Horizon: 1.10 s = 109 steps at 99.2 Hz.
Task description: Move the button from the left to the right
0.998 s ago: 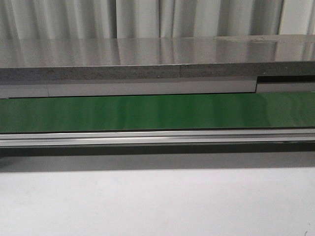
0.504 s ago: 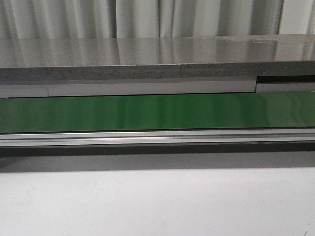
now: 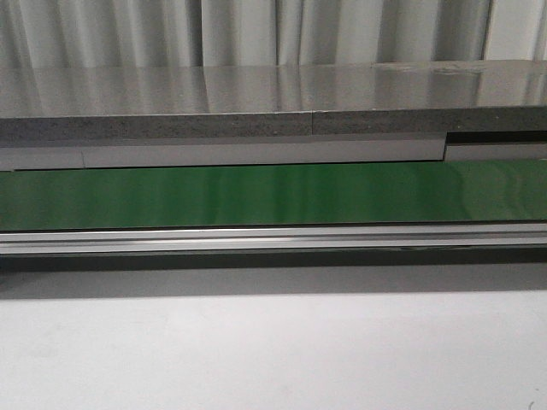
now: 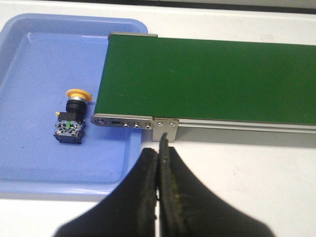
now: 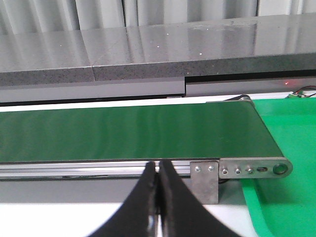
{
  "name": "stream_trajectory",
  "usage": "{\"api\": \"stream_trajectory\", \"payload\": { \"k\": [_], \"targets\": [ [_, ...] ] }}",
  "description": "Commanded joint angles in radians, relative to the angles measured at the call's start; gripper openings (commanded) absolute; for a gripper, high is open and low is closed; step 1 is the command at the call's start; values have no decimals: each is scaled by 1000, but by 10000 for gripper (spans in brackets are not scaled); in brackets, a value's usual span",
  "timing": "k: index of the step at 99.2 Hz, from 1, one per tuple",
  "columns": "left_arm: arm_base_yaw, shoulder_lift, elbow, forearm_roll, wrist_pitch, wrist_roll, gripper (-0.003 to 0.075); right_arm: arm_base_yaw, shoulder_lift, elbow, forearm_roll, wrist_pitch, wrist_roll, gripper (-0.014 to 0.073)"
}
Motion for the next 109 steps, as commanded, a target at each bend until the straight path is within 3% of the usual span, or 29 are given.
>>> {"api": "stream_trajectory", "payload": {
  "k": [1, 36, 37, 45, 57, 67, 109],
  "targets": [
    [0, 43, -44, -15, -37, -5, -20, 1, -21, -15, -10, -79, 0, -68],
    [0, 81, -44, -15, -27, -5, -19, 1, -21, -15, -10, -79, 0, -68],
    [0, 81, -44, -15, -21, -1, 58, 1, -21, -15, -10, -79, 0, -68],
    [0, 81, -44, -15, -20, -1, 186, 1, -21, -15, -10, -79, 0, -68],
    [0, 81, -44, -15, -20, -1, 504, 1, -21, -15, -10, -79, 0, -68],
    [0, 81, -44, -15, -28, -1, 640, 1, -21, -15, -10, -79, 0, -68],
    [48, 153, -103, -45, -50, -24, 599, 1, -21, -15, -10, -79, 0, -68]
  ]
}}
